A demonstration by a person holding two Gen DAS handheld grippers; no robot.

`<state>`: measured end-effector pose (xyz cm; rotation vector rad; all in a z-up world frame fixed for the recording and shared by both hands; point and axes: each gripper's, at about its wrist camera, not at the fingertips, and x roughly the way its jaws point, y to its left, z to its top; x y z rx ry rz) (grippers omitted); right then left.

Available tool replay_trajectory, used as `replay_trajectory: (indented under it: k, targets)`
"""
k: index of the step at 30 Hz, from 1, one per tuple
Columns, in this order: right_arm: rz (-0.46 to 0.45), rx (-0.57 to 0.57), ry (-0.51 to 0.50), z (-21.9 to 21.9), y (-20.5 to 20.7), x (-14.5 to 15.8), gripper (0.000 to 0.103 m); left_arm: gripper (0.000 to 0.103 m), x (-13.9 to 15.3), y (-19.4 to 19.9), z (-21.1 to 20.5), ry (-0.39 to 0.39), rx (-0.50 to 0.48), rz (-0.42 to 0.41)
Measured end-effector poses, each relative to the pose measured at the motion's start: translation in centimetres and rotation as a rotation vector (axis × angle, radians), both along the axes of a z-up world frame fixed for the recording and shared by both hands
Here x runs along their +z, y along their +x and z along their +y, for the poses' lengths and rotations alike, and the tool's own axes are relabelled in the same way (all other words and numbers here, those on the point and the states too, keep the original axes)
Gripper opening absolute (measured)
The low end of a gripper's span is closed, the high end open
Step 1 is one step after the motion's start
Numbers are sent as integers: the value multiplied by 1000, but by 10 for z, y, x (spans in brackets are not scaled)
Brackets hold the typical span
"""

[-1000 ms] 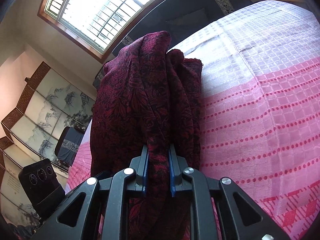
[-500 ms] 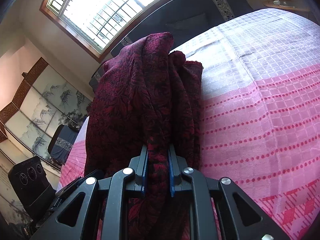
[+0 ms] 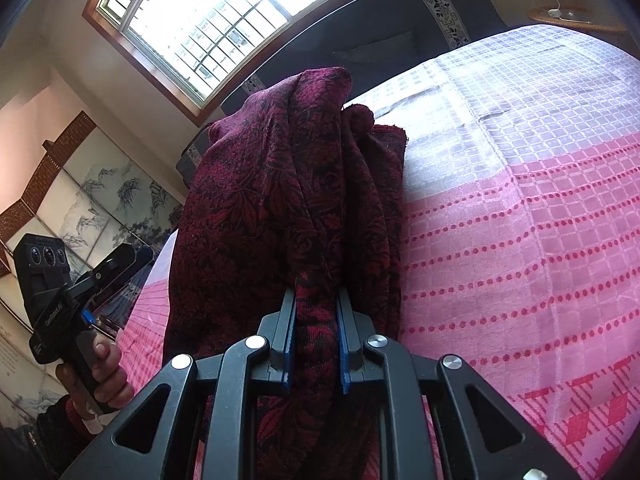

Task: Fold small clothes
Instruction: 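Hold the folded sweater bundle with the right tool and raise it, then lower the held red sweater bundle onto the bed with the right tool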

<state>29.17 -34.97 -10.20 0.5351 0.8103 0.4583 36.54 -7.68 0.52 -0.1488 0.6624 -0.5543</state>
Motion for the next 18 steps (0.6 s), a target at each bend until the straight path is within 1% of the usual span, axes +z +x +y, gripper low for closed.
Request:
replay_trajectory:
  k: [3, 7, 9, 11, 13, 16, 17, 18]
  targets:
    - [-6, -3, -4, -1, -2, -1, 14, 61, 6, 30, -10, -21, -95, 28]
    - [-10, -3, 6, -3, -3, -2, 15, 61, 13, 62, -34, -39, -188, 27]
    - [-9, -3, 15, -4, -4, -3, 15, 61, 16, 75, -51, -30, -228, 26]
    - [-10, -3, 17, -5, -4, -3, 15, 61, 12, 89, -67, -6, -261, 38]
    - [-13, -4, 14, -6, -5, -3, 15, 61, -1, 108, -76, 20, -238, 76]
    - [-17, -3, 17, -7, -7, -2, 15, 61, -28, 133, -78, -10, -188, 184]
    - [-19, -4, 18, -7, -7, -2, 15, 61, -34, 137, -78, -11, -172, 197]
    - [-19, -5, 19, -7, -8, -2, 15, 61, -38, 137, -80, -7, -158, 190]
